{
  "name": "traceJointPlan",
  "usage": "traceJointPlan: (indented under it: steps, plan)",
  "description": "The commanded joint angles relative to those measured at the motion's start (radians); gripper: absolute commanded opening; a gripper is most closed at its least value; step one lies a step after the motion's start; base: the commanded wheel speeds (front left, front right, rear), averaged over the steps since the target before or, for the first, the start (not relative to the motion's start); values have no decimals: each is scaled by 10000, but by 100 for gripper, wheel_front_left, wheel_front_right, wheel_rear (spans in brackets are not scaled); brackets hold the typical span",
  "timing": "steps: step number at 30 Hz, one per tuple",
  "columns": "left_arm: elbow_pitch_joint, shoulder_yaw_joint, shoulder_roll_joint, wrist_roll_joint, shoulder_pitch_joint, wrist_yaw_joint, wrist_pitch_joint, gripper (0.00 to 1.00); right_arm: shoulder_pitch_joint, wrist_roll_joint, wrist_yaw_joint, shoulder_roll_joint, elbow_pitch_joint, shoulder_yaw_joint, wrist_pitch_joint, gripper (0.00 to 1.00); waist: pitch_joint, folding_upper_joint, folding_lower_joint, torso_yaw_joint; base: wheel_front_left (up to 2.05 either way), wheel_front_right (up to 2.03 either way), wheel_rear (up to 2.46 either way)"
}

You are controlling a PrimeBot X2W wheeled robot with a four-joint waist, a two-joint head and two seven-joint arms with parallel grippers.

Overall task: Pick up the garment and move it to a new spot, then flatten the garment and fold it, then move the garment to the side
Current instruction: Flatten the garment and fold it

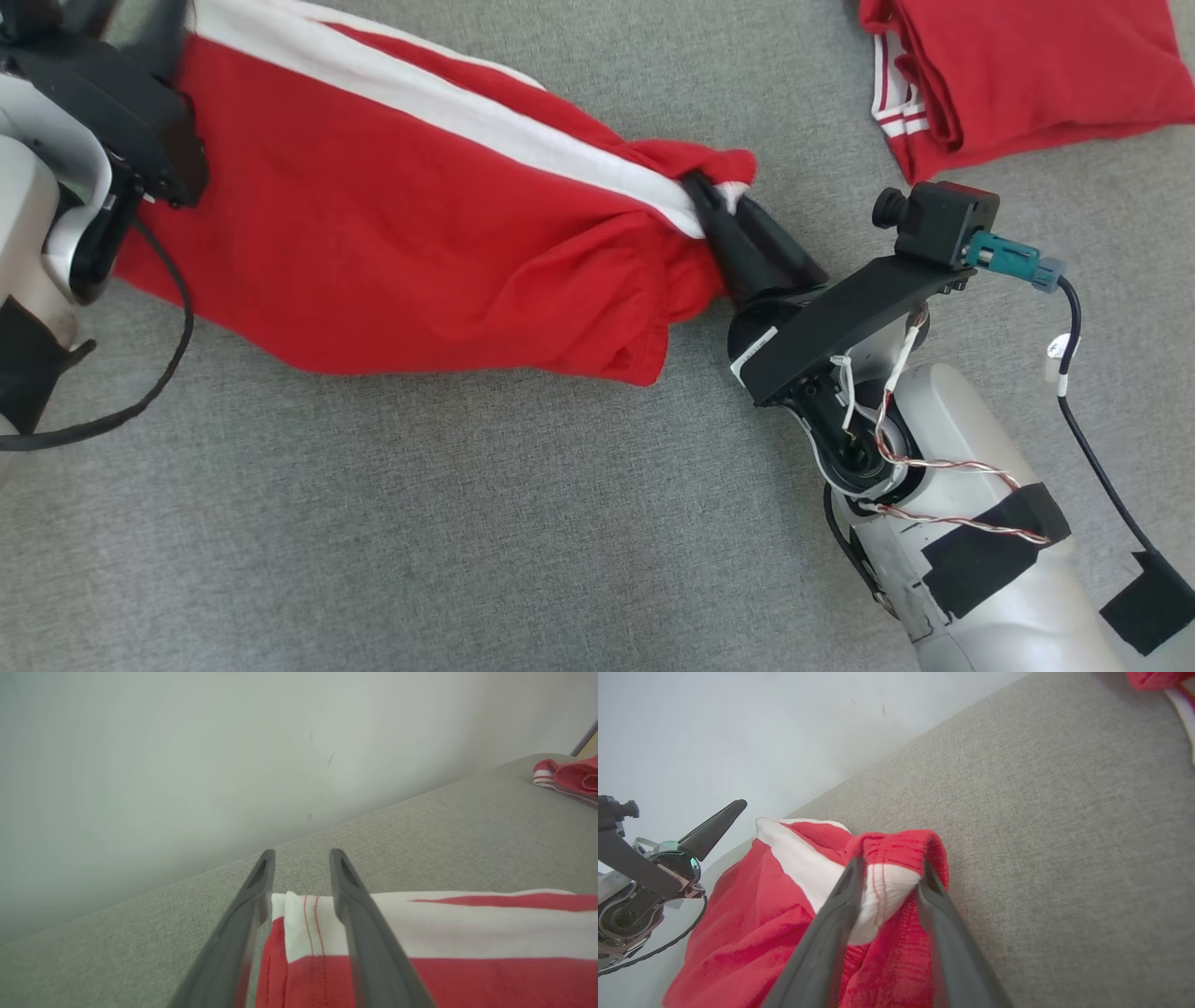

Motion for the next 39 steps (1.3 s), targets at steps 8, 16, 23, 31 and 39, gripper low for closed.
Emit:
traceJointPlan:
  steps: [8,16,23,31,39]
  plan:
    - [336,-520,-47,-717,231,22,-687,100,361,-399,9,-351,-38,-46,-166,100,-760,-2,-1,164,0,0,0]
    - [-379,598,414,-736,1576,22,-886,100,1482,-1029,9,-808,-566,-415,-778,100,-1951,-2,-1,315,0,0,0]
    - [-1698,2691,382,563,3544,430,-880,100,2445,-1436,8,-808,-665,-903,-1619,100,-2451,-2,-1,386,0,0,0]
    - [-2516,4229,-37,1682,5408,668,-881,100,3375,-2488,9,-793,-693,-1046,-3097,100,-2694,-2,-1,282,0,0,0]
    - [-1916,4531,-626,2115,6124,529,-882,100,4252,-3358,9,-218,-735,-1561,-3620,100,-2679,-2,-1,181,0,0,0]
